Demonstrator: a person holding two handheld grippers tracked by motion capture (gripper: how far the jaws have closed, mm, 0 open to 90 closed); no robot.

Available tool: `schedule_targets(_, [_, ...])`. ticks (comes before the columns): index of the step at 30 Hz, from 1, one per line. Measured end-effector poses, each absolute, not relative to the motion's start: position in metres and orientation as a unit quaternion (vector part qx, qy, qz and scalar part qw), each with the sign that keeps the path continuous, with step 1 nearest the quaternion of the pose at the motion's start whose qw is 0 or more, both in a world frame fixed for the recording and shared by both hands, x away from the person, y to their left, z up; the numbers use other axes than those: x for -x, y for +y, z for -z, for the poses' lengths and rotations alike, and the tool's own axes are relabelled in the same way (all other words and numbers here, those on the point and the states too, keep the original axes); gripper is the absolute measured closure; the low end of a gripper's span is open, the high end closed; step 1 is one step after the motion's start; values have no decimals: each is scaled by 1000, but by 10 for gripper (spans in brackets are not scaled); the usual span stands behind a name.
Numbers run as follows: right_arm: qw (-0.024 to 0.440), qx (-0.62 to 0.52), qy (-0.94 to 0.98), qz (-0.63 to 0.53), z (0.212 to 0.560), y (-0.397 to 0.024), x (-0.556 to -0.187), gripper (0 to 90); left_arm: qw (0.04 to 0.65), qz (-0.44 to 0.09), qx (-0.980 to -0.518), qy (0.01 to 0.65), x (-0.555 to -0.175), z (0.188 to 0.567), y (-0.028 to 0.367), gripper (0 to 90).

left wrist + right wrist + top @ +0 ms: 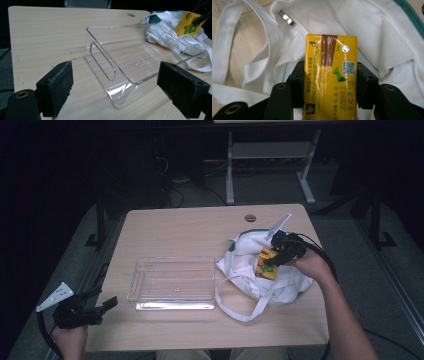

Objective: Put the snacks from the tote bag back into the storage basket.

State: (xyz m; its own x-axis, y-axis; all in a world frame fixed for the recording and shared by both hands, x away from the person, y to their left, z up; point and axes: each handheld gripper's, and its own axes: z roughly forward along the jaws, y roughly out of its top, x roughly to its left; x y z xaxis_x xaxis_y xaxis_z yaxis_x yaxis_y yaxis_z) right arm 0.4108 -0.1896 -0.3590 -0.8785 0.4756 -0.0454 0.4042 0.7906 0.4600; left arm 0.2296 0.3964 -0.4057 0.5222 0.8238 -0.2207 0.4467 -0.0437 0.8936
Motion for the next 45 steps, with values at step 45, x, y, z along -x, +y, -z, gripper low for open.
schedule_targets(45, [67,-172,941,-284,273,-166,-384,520,526,-181,-696,455,-229,405,396,130])
